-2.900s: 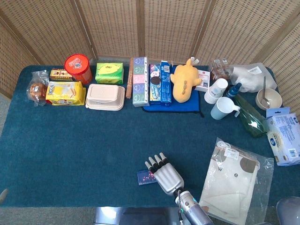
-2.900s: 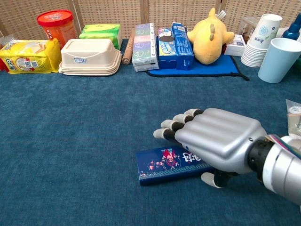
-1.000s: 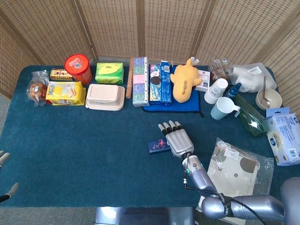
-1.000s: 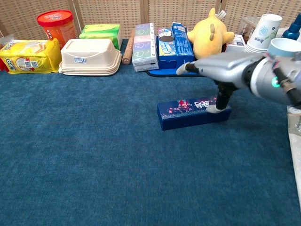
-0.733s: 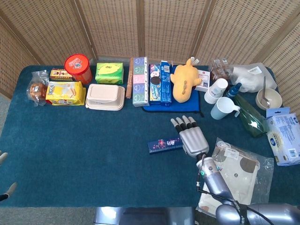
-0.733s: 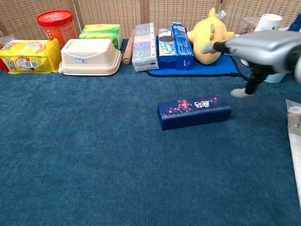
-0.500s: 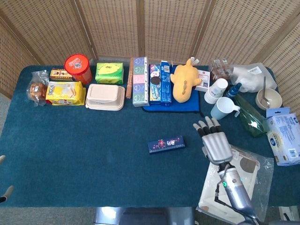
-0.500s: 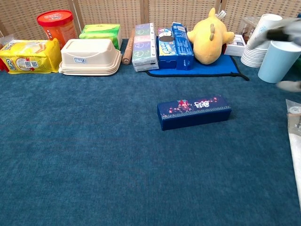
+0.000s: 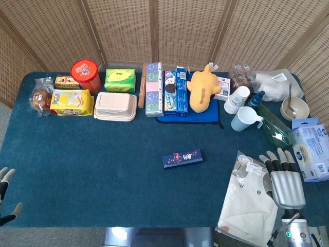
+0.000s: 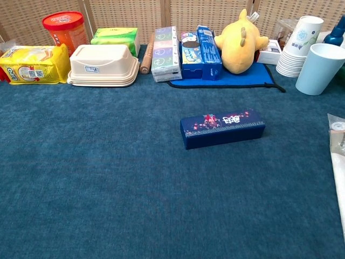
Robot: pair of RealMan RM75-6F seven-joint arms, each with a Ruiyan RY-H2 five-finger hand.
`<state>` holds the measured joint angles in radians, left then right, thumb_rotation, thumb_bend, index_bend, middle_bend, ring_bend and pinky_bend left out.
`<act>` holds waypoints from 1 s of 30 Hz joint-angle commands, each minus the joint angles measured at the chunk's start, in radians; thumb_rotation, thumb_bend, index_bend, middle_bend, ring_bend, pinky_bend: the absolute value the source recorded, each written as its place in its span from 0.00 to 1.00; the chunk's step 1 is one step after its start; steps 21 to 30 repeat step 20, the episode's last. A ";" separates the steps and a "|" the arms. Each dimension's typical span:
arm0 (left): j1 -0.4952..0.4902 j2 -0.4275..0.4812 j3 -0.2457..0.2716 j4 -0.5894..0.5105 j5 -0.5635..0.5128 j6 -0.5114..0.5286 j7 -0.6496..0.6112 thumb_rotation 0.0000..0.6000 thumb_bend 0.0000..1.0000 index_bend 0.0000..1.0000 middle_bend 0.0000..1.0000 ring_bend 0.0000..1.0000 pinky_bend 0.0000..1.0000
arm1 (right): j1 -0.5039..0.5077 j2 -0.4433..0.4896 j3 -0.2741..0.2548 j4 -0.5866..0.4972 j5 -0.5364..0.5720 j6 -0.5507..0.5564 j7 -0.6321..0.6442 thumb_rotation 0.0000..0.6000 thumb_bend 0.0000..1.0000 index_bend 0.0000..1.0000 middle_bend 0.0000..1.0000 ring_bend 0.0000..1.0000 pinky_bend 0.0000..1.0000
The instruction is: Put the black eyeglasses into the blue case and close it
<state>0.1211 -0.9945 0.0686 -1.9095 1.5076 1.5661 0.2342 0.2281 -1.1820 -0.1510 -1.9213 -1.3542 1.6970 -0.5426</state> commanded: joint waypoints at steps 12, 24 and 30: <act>0.013 0.018 0.018 -0.098 0.101 0.054 0.064 1.00 0.26 0.02 0.06 0.00 0.00 | -0.188 -0.020 -0.034 0.053 -0.109 0.082 0.113 1.00 0.29 0.24 0.19 0.06 0.10; 0.020 0.029 0.019 -0.110 0.108 0.063 0.059 1.00 0.26 0.02 0.06 0.00 0.00 | -0.211 -0.026 -0.001 0.076 -0.127 0.050 0.135 1.00 0.30 0.24 0.19 0.05 0.10; 0.020 0.029 0.019 -0.110 0.108 0.063 0.059 1.00 0.26 0.02 0.06 0.00 0.00 | -0.211 -0.026 -0.001 0.076 -0.127 0.050 0.135 1.00 0.30 0.24 0.19 0.05 0.10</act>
